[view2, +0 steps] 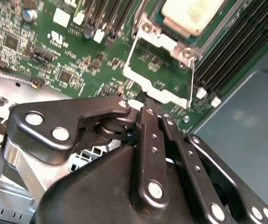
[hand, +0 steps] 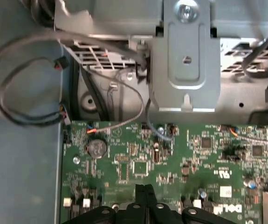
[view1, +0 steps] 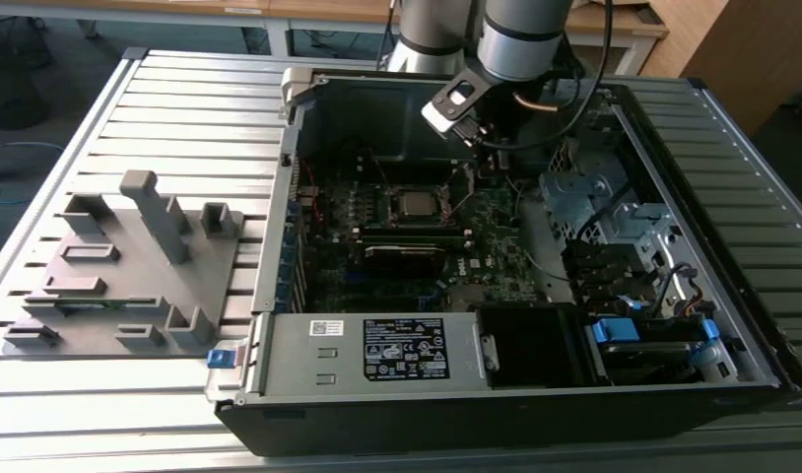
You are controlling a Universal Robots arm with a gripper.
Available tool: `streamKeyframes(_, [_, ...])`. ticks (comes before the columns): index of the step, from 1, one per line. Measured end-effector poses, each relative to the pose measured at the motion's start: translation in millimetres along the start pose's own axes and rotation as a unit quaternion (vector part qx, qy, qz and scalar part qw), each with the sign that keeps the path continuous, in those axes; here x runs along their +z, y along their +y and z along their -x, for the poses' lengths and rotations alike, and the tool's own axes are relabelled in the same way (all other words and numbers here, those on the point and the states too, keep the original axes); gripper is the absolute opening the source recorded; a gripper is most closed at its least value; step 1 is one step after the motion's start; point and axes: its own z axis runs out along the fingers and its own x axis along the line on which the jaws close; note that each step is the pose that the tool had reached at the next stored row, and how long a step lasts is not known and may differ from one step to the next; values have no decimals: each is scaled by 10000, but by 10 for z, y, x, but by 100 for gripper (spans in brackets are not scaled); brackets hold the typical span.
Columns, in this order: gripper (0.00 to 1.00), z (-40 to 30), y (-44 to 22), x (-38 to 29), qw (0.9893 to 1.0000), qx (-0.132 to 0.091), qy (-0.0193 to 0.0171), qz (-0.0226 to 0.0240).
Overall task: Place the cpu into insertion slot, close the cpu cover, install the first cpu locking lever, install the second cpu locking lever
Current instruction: 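Close the cpu cover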
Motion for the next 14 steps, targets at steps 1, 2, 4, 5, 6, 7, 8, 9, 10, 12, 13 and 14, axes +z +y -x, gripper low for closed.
streamKeyframes(1, [10,0,-30,-1,10000,0,0,12])
streamKeyframes(2, [10,0,-60,-2,10000,0,0,24])
streamKeyframes(4, [10,0,-124,-5,10000,0,0,48])
streamKeyframes(5, [10,0,-157,-6,10000,0,1,62])
streamKeyframes(6, [10,0,-190,-7,10000,-1,1,75])
streamKeyframes(7, [10,-1,-225,-8,10000,-1,1,90])
streamKeyframes(8, [10,-1,-261,-9,9999,-1,2,105])
streamKeyframes(9, [10,0,-292,-11,9999,-1,1,120])
streamKeyframes(10, [10,-1,-320,-12,9999,-1,1,132])
streamKeyframes(12, [10,-1,-367,-15,9999,-2,0,149])
streamKeyframes(13, [10,-1,-388,-15,9999,-2,0,157])
streamKeyframes(14, [10,-1,-410,-16,9999,-2,0,164])
